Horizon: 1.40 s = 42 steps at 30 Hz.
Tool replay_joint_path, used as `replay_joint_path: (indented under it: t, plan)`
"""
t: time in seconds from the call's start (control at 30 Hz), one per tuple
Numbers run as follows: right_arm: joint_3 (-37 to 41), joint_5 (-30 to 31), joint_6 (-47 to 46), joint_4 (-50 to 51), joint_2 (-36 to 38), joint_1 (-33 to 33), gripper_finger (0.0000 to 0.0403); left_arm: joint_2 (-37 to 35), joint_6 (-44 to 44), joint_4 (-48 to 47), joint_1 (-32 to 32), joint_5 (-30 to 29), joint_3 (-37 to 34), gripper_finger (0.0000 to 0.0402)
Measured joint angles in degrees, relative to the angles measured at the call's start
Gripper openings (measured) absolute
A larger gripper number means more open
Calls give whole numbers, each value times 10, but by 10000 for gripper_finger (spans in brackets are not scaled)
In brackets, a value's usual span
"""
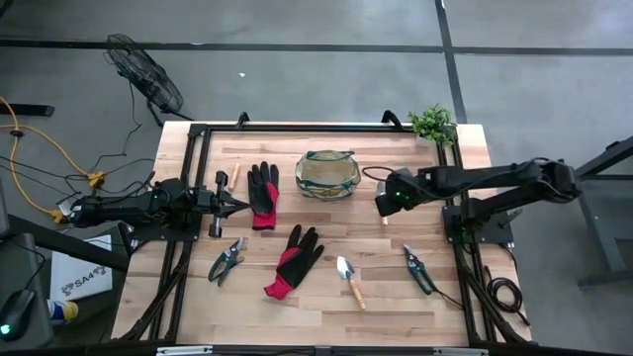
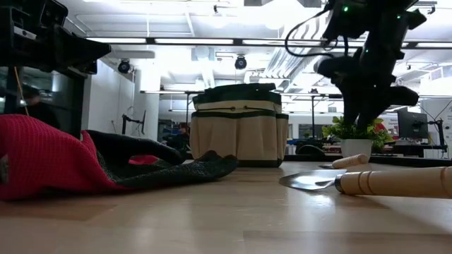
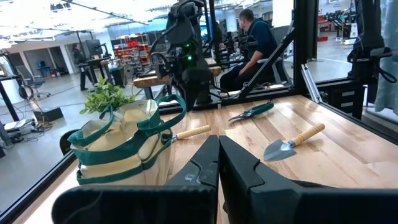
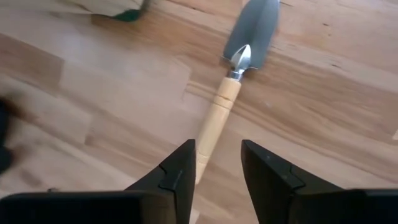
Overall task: Pick & Place Garden tools in Gardening bag
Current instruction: Put the top brown trowel into the gardening bag
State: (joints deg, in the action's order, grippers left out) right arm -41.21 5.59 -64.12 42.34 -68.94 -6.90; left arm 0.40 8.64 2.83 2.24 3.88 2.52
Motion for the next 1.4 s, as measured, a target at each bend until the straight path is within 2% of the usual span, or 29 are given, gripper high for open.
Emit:
replay_joint_path:
  t: [0.27, 0.4, 1.0, 1.4]
  plan:
    - [0, 5, -3, -45, -63, 0, 200, 0, 0, 0, 0, 0, 0, 1]
    - [0, 8, -19, -54, -92, 0, 222, 0, 0, 0, 0, 0, 0, 1]
    - [-1, 25, -44, -106, -193, 0, 220, 0, 0, 0, 0, 0, 0, 1]
    - [-2, 34, -47, -103, -200, 0, 219, 0, 0, 0, 0, 0, 0, 1]
